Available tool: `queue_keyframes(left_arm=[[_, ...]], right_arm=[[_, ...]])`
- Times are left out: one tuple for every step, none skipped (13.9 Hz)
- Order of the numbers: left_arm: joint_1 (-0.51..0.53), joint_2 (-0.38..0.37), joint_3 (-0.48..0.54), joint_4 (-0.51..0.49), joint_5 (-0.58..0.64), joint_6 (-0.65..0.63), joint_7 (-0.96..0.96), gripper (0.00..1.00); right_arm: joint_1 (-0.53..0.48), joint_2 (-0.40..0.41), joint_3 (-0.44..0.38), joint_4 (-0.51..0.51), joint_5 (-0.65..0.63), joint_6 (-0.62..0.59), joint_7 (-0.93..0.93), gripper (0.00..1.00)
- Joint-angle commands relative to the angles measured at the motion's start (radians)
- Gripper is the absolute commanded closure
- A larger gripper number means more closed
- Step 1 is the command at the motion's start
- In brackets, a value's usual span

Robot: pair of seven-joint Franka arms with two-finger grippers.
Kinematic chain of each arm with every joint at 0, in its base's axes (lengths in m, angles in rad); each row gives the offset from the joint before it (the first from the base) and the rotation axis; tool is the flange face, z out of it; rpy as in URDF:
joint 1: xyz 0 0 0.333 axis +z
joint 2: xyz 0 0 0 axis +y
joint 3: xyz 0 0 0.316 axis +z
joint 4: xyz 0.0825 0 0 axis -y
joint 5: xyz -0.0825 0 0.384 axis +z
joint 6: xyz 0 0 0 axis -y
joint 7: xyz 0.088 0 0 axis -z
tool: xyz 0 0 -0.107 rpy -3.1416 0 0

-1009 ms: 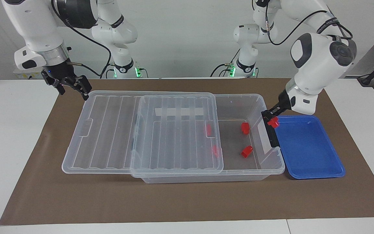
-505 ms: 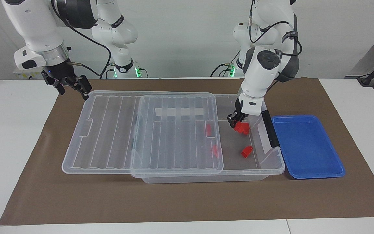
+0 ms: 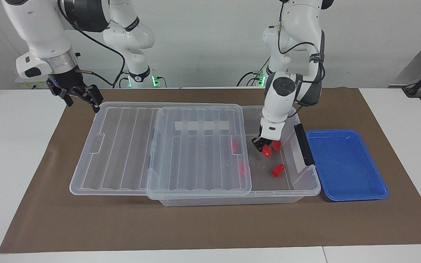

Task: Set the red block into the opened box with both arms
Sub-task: 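Lift the red block and carry it over the open box with the left gripper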

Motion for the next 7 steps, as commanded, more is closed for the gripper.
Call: queue_keyframes(left_arm=[[-0.022, 0.041, 0.015, -0.002, 0.031, 0.066, 0.008, 1.00], [-0.018, 0.049, 0.015, -0.002, 0.061, 0.069, 0.013, 1.00], [-0.018, 0.061, 0.015, -0.002, 0.072, 0.072, 0.013, 1.00], [-0.021, 0.061, 0.015, -0.005, 0.074, 0.073, 0.013, 1.00], [-0.021, 0.062, 0.015, -0.005, 0.074, 0.073, 0.013, 1.00], [-0.019, 0.062, 0.015, -0.005, 0.074, 0.073, 0.013, 1.00], [-0.019, 0.062, 0.015, -0.005, 0.074, 0.073, 0.011, 0.94]], right_arm=[[-0.019, -0.010, 0.004, -0.010, 0.016, 0.002, -0.009, 0.00], [-0.022, -0.008, 0.004, -0.010, 0.016, 0.006, -0.018, 0.00], [-0.023, -0.008, 0.002, -0.010, 0.016, 0.011, -0.021, 0.00], [-0.026, -0.008, 0.002, -0.010, 0.016, 0.022, -0.021, 0.00], [-0.038, -0.007, 0.002, -0.013, 0.016, 0.034, -0.022, 0.00], [-0.052, -0.007, 0.004, -0.025, 0.018, 0.054, -0.024, 0.00], [-0.060, -0.007, 0.002, -0.036, 0.018, 0.080, -0.035, 0.00]])
